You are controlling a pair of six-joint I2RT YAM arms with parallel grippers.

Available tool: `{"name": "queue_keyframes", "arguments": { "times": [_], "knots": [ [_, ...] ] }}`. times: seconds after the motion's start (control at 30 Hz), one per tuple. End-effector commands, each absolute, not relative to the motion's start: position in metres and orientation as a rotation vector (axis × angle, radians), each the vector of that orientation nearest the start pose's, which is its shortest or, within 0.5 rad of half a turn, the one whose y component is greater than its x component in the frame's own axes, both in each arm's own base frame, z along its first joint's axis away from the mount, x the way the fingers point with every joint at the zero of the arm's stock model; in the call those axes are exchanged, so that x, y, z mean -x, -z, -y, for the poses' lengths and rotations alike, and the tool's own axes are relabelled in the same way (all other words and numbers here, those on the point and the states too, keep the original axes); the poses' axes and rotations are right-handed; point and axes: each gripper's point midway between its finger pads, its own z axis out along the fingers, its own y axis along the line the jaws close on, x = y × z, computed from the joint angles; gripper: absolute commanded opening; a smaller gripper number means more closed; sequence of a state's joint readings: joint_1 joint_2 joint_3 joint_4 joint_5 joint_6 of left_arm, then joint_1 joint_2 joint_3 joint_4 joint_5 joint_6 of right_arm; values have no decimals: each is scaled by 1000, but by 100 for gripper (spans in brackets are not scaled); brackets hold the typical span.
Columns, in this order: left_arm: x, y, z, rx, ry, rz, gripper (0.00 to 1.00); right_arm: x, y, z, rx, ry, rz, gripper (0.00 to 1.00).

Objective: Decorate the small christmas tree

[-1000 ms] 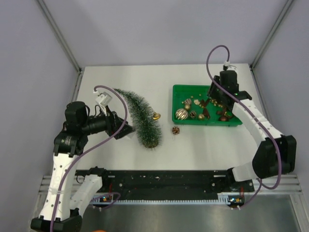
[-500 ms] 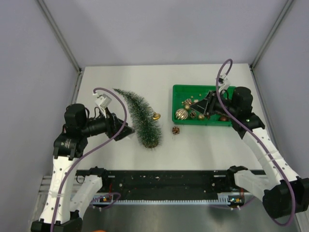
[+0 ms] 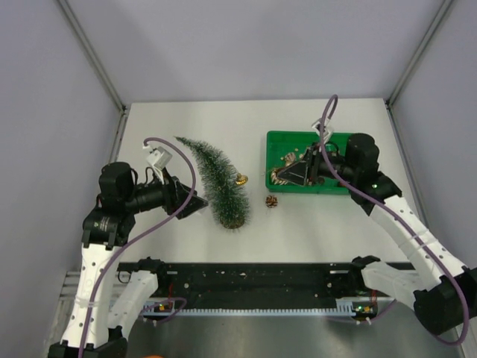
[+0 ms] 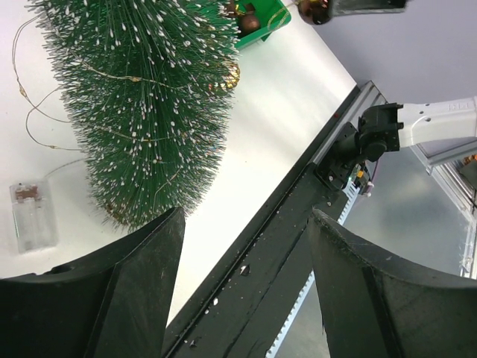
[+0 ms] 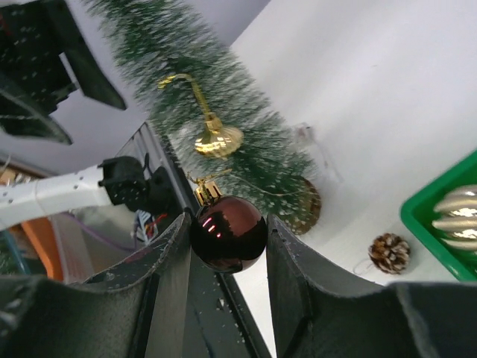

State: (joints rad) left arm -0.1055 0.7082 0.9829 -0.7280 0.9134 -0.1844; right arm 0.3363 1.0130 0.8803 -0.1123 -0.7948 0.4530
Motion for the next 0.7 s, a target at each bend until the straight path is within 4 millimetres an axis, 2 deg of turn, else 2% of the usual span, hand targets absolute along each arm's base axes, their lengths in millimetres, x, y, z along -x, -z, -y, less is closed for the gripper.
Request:
{"name": "queue_keyframes", "arguments": {
  "times": [0.0, 0.1, 0.23, 0.33, 0.53, 0.67],
  "knots": [
    [-163, -293, 160, -516, 1074, -1925, 72, -223, -314, -254, 675, -1195, -1786, 28],
    [-165, -287, 158, -504, 1050, -1936, 73, -216, -310, -257, 684, -1187, -1813, 25],
    [-170, -273, 154, -484, 1013, -1965, 75, -207, -316, -253, 689, -1196, -1792, 25],
    [-179, -268, 152, -468, 991, -1975, 77, -208, -325, -254, 692, -1191, -1780, 24],
    [-196, -279, 154, -446, 993, -1942, 76, -220, -348, -265, 711, -1211, -1745, 23],
    [-203, -288, 159, -476, 1014, -1891, 68, -224, -355, -278, 748, -1249, -1730, 22]
  ]
}}
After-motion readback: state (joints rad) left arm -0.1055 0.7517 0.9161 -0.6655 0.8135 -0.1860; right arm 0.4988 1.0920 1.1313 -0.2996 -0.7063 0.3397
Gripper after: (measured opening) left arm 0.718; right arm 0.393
